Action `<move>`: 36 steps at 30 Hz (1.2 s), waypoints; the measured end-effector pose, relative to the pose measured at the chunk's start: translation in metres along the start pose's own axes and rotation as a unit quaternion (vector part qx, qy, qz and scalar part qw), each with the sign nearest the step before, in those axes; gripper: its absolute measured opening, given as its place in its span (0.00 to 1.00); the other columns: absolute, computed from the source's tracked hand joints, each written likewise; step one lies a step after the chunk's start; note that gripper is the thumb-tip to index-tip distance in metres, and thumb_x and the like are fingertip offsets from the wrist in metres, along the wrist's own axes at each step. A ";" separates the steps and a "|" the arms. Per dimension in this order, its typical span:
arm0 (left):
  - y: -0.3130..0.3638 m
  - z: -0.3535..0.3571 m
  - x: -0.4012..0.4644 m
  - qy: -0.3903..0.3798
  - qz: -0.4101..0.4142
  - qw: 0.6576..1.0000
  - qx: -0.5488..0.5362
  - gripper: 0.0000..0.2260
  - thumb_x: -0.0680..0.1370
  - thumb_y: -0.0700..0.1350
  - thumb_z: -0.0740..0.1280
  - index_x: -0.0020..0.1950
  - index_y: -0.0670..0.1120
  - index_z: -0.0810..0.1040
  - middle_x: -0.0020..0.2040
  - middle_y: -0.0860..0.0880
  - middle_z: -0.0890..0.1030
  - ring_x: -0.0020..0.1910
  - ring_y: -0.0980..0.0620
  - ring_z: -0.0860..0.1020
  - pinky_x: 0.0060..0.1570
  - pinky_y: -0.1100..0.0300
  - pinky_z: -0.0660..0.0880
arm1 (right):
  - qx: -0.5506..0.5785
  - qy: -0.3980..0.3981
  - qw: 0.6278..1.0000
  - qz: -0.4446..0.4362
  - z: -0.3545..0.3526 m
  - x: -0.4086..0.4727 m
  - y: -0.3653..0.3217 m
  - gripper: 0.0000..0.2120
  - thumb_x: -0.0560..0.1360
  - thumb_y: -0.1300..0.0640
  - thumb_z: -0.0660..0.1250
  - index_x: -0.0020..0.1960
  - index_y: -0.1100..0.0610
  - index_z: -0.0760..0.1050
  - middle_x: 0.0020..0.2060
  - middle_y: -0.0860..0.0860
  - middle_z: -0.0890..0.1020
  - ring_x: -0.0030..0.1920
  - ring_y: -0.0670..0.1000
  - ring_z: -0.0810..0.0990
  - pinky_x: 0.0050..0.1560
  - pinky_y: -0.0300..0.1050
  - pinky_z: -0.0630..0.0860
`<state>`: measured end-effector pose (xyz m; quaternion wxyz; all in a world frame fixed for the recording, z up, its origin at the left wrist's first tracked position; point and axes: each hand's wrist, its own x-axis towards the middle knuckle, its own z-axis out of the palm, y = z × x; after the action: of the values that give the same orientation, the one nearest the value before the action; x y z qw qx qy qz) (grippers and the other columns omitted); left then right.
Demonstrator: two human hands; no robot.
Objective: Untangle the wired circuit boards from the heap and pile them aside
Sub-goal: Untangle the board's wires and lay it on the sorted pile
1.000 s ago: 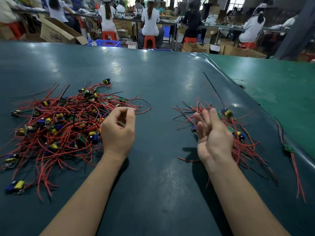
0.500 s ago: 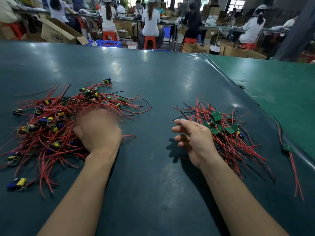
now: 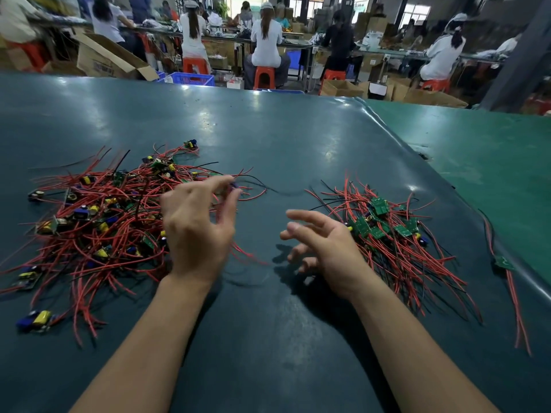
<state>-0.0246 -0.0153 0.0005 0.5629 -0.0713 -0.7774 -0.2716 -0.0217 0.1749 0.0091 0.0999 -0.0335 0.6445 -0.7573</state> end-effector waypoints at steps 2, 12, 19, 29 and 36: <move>0.018 0.006 -0.008 -0.081 -0.016 0.986 -0.142 0.06 0.76 0.42 0.73 0.52 0.44 0.82 0.46 0.54 0.83 0.45 0.54 0.81 0.50 0.57 0.76 | -0.002 -0.052 0.998 -0.029 0.004 -0.001 0.005 0.13 0.75 0.61 0.70 0.58 0.52 0.79 0.45 0.53 0.83 0.30 0.49 0.79 0.22 0.39 0.74; 0.032 0.019 -0.014 -0.279 -0.394 0.733 -0.479 0.11 0.69 0.41 0.73 0.51 0.42 0.82 0.44 0.46 0.85 0.42 0.52 0.83 0.40 0.62 0.79 | 0.008 0.031 0.997 -0.067 -0.001 0.004 0.004 0.03 0.76 0.64 0.69 0.48 0.59 0.81 0.34 0.54 0.84 0.27 0.48 0.79 0.22 0.38 0.73; 0.034 0.021 -0.015 -0.318 -0.489 0.637 -0.504 0.09 0.66 0.42 0.75 0.44 0.42 0.85 0.41 0.43 0.84 0.37 0.50 0.82 0.36 0.62 0.79 | 0.020 0.051 0.996 -0.074 -0.005 0.004 0.003 0.03 0.77 0.66 0.68 0.47 0.61 0.80 0.35 0.53 0.84 0.28 0.48 0.80 0.24 0.39 0.76; 0.033 0.018 -0.005 -0.311 -0.547 0.612 -0.479 0.13 0.69 0.41 0.72 0.53 0.42 0.81 0.33 0.46 0.81 0.25 0.56 0.75 0.26 0.68 0.72 | 0.026 0.012 0.997 -0.065 -0.002 0.003 0.003 0.08 0.75 0.67 0.69 0.51 0.57 0.80 0.38 0.54 0.81 0.30 0.46 0.78 0.29 0.37 0.75; 0.021 0.014 0.003 -0.212 -0.606 0.447 -0.623 0.15 0.75 0.42 0.57 0.59 0.41 0.76 0.53 0.41 0.83 0.43 0.49 0.82 0.42 0.59 0.79 | 0.080 0.014 0.997 0.000 -0.002 0.002 -0.004 0.05 0.75 0.62 0.70 0.50 0.58 0.75 0.30 0.51 0.81 0.24 0.46 0.73 0.22 0.35 0.68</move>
<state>-0.0283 0.0084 0.0074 -0.1221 0.0311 -0.3414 -0.9314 -0.0248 0.1774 0.0119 0.0931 -0.0146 0.5829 -0.8071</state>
